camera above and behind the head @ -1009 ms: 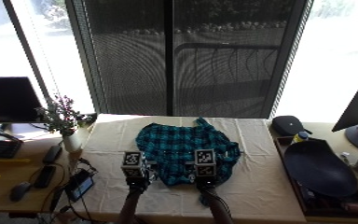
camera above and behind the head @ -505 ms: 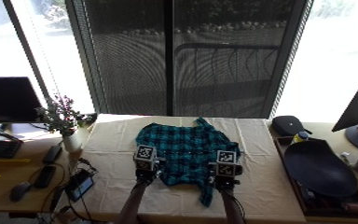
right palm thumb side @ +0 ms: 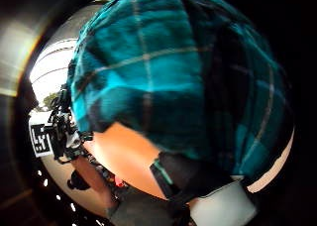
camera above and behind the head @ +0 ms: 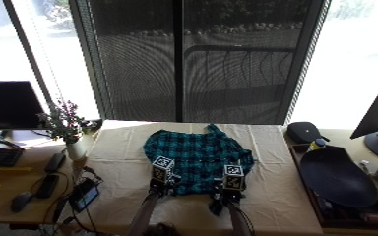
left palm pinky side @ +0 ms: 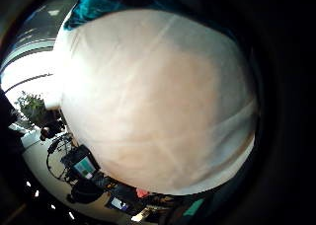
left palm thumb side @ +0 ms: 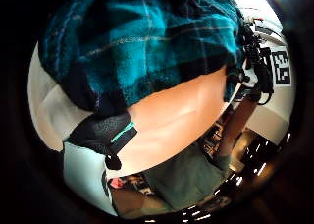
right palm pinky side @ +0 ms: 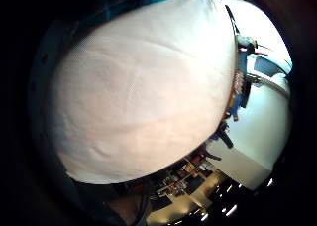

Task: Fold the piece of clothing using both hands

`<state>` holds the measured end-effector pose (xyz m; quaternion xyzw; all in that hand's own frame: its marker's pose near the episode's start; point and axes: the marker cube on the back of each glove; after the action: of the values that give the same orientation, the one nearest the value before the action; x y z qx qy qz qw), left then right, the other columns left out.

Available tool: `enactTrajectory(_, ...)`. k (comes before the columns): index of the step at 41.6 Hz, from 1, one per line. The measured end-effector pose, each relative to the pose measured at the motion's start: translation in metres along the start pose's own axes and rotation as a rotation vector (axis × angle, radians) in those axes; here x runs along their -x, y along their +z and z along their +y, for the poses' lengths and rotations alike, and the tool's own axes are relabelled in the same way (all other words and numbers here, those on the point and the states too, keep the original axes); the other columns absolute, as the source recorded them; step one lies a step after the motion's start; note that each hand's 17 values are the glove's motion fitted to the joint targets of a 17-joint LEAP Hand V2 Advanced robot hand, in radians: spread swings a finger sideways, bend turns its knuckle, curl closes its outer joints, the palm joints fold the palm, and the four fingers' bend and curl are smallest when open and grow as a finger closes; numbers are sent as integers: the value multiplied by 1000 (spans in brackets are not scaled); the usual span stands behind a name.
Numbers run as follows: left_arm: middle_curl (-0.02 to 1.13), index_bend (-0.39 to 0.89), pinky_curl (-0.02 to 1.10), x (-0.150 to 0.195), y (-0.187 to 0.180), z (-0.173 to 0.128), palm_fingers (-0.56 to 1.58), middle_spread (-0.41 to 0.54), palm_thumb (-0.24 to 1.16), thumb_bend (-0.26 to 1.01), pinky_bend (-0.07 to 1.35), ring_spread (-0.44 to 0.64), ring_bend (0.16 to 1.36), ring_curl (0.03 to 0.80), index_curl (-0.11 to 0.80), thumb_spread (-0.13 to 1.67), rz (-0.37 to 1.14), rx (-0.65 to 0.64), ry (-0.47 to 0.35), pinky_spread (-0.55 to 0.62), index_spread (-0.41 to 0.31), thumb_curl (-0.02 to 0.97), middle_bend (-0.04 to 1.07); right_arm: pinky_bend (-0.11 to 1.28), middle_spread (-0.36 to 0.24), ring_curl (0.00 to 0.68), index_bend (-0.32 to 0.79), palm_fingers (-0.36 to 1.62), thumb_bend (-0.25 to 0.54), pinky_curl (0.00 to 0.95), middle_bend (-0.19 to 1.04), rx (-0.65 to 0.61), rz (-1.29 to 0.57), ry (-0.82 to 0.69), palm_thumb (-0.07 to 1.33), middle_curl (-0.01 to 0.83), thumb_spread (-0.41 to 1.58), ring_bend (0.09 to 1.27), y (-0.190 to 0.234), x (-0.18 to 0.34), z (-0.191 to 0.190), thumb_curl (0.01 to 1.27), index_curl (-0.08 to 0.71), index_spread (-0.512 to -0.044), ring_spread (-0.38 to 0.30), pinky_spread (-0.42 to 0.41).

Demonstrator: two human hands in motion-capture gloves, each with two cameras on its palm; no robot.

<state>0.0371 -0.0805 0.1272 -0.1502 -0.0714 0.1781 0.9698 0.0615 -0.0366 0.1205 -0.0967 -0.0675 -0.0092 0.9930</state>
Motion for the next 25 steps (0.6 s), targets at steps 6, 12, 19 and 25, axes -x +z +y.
enactTrajectory(6, 308, 475, 269, 11, 2, 8, 179, 74, 388, -15, 628, 324, 519, 249, 315, 983, -70, -13, -92, 315, -150, 313, 141, 668, -9, 223, 154, 165, 85, 327, 217, -178, -20, -21, 521, 241, 1064, 332, -5, 2, -17, 341, 222, -393, 162, 196)
enactTrajectory(12, 360, 692, 208, 12, -22, -8, 583, -110, 514, 40, 419, 112, 430, 230, 405, 1078, -85, -330, -46, 193, -229, 325, 298, 463, -148, 236, 389, 634, 200, 275, 321, -225, 30, -20, 732, 299, 1185, 319, 11, -4, -25, 388, 318, -386, -49, 78)
enactTrajectory(19, 420, 517, 189, 3, -53, 22, 956, -238, 559, 37, 283, -113, 458, 256, 385, 1151, 48, -375, 82, 25, -265, 318, 499, 405, -246, 269, 313, 1035, 243, 273, 357, -132, 8, -116, 849, 337, 1230, 395, -12, -18, 1, 389, 341, -352, -271, -107)
enactTrajectory(25, 463, 332, 248, 3, -58, 54, 1209, -294, 579, 24, 329, -266, 551, 325, 367, 1186, 227, -143, 132, -149, -287, 310, 515, 398, -269, 372, 181, 1331, 218, 315, 439, 48, -43, -289, 860, 394, 1229, 584, -48, -18, 19, 368, 360, -333, -312, -241)
